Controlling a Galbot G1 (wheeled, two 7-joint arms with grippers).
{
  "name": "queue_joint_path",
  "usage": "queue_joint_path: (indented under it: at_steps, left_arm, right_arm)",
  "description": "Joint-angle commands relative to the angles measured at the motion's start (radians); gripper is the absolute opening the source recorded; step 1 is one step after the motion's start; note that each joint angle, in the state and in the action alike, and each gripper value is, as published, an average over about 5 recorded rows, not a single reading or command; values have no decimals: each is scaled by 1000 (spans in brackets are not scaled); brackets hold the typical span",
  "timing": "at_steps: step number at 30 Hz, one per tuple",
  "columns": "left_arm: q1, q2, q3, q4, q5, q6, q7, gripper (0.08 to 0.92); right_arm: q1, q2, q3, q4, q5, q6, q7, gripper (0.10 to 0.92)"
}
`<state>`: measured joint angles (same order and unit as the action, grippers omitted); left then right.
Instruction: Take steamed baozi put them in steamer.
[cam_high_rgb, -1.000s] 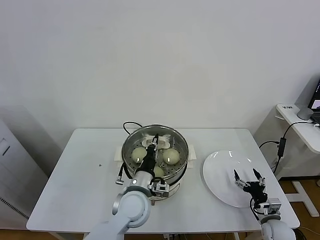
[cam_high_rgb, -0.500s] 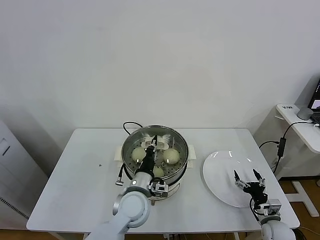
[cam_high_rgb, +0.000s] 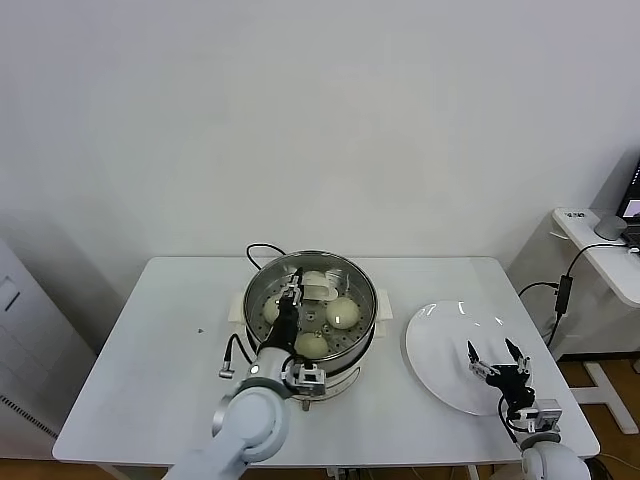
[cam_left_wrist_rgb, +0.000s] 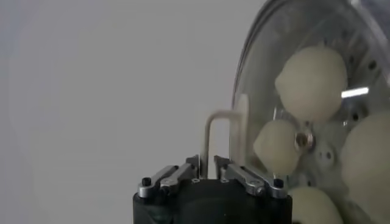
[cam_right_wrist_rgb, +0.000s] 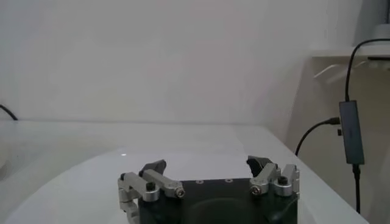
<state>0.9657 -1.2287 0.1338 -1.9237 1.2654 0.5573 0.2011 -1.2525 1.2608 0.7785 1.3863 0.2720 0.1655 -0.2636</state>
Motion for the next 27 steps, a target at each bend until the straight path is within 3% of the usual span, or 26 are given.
queue_joint_path:
  at_steps: [1,4,6,9,15,19,27]
  left_arm:
    - [121,142,-109,-319,-582,-150,127,430]
    - [106,177,-181,-350,-925,-251,169,517]
    - [96,186,-236,-355,-1154,-286,147,569]
    - [105,181,-340,-371,-1493,-284,44,655]
    - [186,79,-635,-361,-1879,-204,-191,801]
    - [249,51,-757,-270,-1846,-182,-253,821]
    - [369,75,-807,-71,-1679,-310,-213,823]
  right_arm:
    - [6,-2,-1,0,2,-1,-3,823]
    - [13,-3,-5,7,8,-9,-4,823]
    - [15,-3,-9,20,21,-23,-7,823]
    - [13,-4,-18,44,49,-47,5,823]
    - [-2,-23,-32,104,55,-72,33,823]
    - [-17,-35,-27,141,63,-88,25,823]
    - [-26,-34,-10,173,58,-131,20,823]
